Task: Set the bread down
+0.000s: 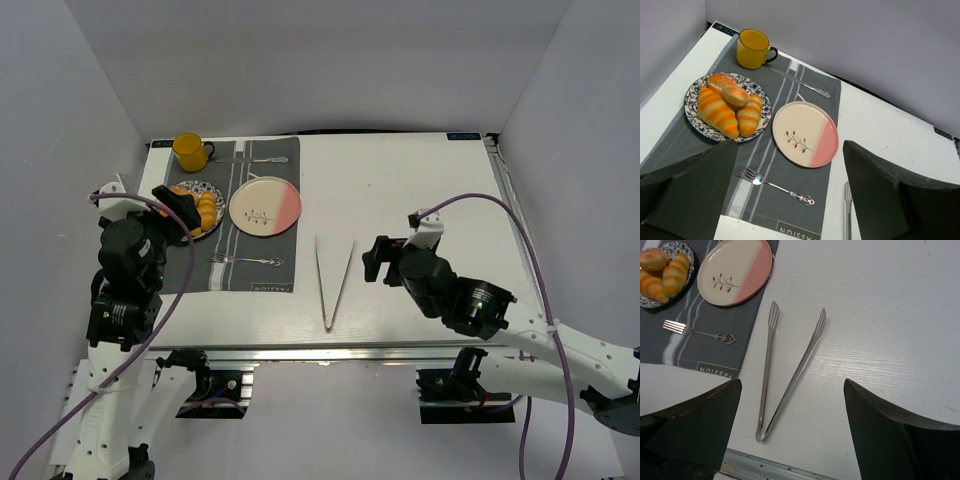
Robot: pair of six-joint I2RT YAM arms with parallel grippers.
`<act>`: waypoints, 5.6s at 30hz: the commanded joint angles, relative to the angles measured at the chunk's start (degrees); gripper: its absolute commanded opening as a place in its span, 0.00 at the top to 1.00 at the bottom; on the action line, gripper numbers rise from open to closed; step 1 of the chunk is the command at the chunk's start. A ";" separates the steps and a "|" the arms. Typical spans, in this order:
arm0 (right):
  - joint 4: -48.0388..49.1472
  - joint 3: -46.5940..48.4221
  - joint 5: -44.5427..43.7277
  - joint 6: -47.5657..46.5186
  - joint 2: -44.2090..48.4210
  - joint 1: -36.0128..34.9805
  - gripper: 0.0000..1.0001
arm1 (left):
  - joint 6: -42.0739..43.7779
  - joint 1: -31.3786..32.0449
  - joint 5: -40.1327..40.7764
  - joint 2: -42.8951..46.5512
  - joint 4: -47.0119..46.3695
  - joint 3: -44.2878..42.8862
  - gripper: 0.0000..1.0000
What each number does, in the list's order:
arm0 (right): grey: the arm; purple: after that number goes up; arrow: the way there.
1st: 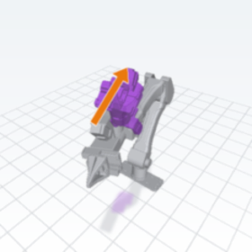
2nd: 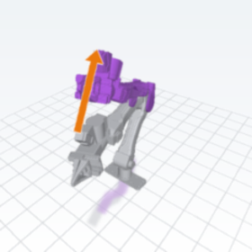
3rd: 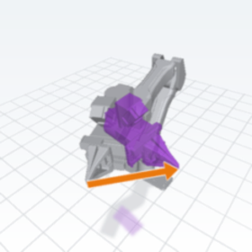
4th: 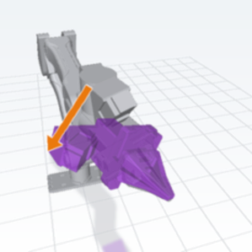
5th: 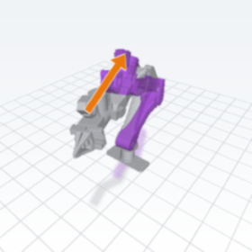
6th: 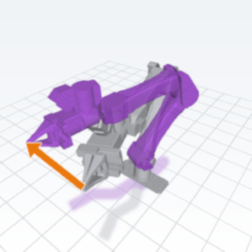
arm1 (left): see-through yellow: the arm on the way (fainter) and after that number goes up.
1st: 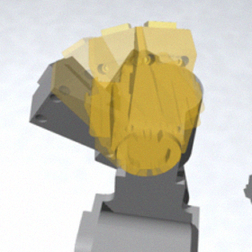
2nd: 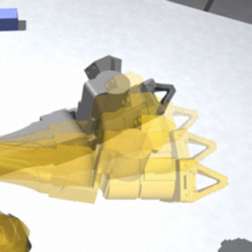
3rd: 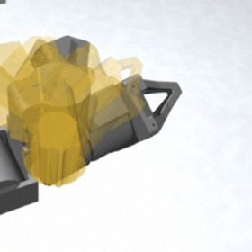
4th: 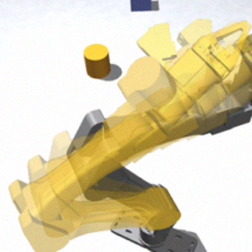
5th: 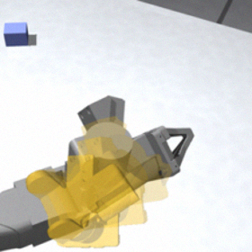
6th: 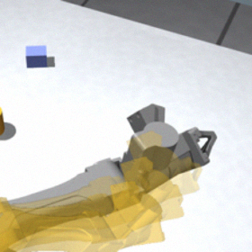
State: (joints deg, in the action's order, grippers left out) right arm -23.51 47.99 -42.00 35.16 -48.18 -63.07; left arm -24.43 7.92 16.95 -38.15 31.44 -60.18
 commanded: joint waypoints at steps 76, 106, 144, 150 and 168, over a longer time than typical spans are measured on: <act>-4.79 19.25 9.21 25.75 -58.43 -1.36 0.11 | 6.76 4.29 11.26 7.13 4.33 4.72 0.02; -14.00 25.04 7.28 0.89 -36.72 0.23 0.53 | 7.02 4.38 12.05 7.04 3.37 6.13 0.02; 11.81 83.59 49.72 -26.55 -84.87 7.34 0.53 | 7.64 5.96 22.43 0.71 4.42 -7.58 0.06; 14.98 87.54 53.25 -24.70 -89.62 8.31 0.53 | 7.73 6.75 22.69 0.45 4.51 -7.05 0.06; 18.58 87.01 53.95 -21.45 -94.81 9.98 0.49 | 7.73 6.84 23.65 0.97 4.51 -5.12 0.06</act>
State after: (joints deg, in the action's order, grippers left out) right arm -8.71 132.46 11.57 13.17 -141.43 -53.52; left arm -17.37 14.48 39.79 -37.43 35.62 -65.71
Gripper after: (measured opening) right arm 0.511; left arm 0.943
